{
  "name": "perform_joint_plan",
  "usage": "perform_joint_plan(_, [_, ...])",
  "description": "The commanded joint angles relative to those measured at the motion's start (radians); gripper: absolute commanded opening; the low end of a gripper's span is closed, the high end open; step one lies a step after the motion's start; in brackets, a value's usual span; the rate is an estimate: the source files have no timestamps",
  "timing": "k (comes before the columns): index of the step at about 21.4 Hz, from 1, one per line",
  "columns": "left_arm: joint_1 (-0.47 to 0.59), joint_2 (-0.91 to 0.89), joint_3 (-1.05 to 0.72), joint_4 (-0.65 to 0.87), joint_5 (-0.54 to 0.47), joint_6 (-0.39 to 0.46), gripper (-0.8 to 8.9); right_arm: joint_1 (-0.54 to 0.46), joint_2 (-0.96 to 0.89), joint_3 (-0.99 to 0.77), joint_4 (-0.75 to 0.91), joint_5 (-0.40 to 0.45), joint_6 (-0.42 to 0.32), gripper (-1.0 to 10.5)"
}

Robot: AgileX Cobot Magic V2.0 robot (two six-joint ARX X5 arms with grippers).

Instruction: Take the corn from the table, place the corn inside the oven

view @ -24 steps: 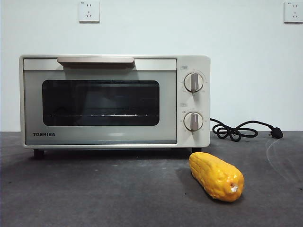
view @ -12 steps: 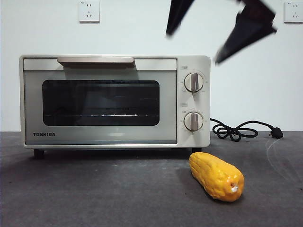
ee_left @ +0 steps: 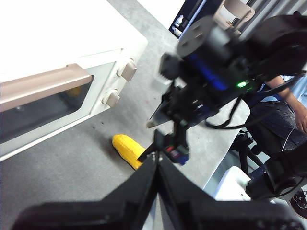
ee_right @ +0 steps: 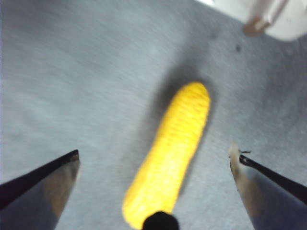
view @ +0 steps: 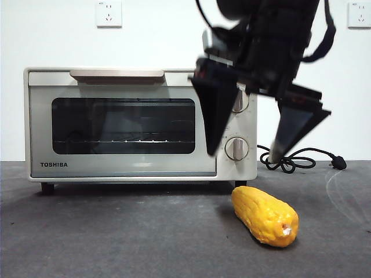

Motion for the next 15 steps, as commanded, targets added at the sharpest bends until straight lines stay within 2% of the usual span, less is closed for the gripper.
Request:
perform_joint_plan(1, [-0.003, 0.001, 0.001, 0.001, 0.001, 0.015, -0.05, 0.001, 0.046, -0.001, 0.001, 0.014, 0.004, 6.0])
perform_joint_plan(9, [-0.003, 0.001, 0.000, -0.051, 0.001, 0.041, -0.05, 0.000, 0.143, -0.001, 0.032, 0.025, 0.004, 5.8])
perform_joint_plan(11, [-0.003, 0.001, 0.000, -0.057, 0.001, 0.041, -0.04, 0.000, 0.160, -0.001, 0.030, 0.024, 0.004, 4.9])
perform_joint_plan(13, [-0.003, 0.001, 0.000, -0.066, 0.001, 0.044, -0.05, 0.000, 0.172, -0.002, 0.024, 0.024, 0.005, 4.5])
perform_joint_plan(15, [-0.003, 0.001, 0.000, -0.079, 0.001, 0.061, -0.04, 0.000, 0.174, -0.002, 0.023, 0.024, 0.005, 3.1])
